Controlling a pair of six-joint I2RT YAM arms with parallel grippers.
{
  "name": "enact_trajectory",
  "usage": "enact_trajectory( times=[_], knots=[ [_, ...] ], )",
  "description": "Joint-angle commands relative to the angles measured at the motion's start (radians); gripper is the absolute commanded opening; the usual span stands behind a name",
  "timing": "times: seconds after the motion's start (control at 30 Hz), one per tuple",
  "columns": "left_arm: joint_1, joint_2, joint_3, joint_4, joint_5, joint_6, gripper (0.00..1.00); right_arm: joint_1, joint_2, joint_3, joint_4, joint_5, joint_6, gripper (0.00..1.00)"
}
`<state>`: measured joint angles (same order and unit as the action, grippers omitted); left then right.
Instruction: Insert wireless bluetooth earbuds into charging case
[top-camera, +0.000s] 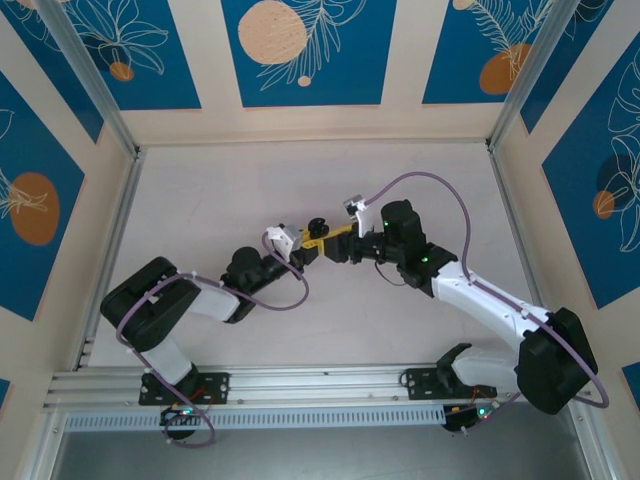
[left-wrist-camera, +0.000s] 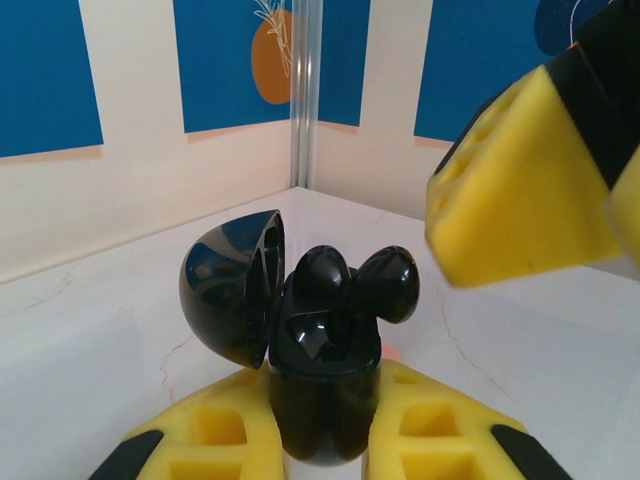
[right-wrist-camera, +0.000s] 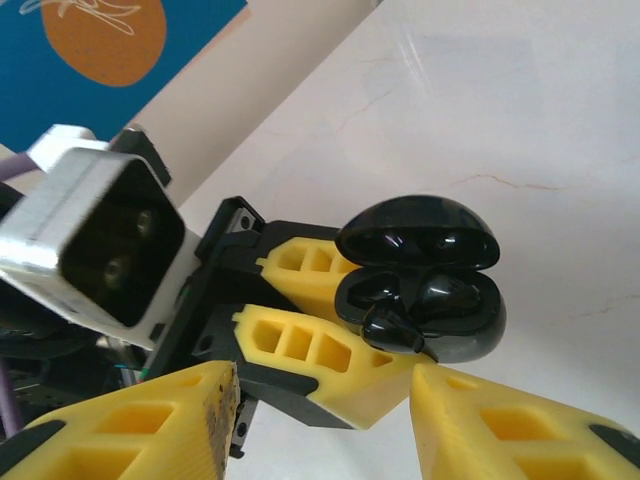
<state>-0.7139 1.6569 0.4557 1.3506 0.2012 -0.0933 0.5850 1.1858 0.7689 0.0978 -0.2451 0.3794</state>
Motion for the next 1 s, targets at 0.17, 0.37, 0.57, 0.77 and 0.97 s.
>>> enact_trajectory(
  times=[0.17,0.37,0.57,0.77,0.97],
  knots=[
    [-0.006,-0.015,0.015,0.056,0.024,0.024,0.13,-0.062,-0.069,0.048,-0.029,-0.116,0.055,0.49],
    [-0.005,-0.018,0.014,0.056,0.036,0.024,0.13,-0.12,-0.012,0.091,-0.073,-0.204,0.116,0.39],
    [-0.006,-0.025,0.011,0.056,0.042,0.023,0.13,-0.146,0.076,0.119,-0.048,-0.281,0.17,0.26],
    [-0.006,-0.032,0.006,0.056,0.041,0.026,0.13,-0.154,0.12,0.118,-0.006,-0.326,0.194,0.21],
    [-0.004,-0.029,0.009,0.056,0.042,0.026,0.13,-0.155,0.144,0.11,-0.008,-0.348,0.194,0.19]
  ],
)
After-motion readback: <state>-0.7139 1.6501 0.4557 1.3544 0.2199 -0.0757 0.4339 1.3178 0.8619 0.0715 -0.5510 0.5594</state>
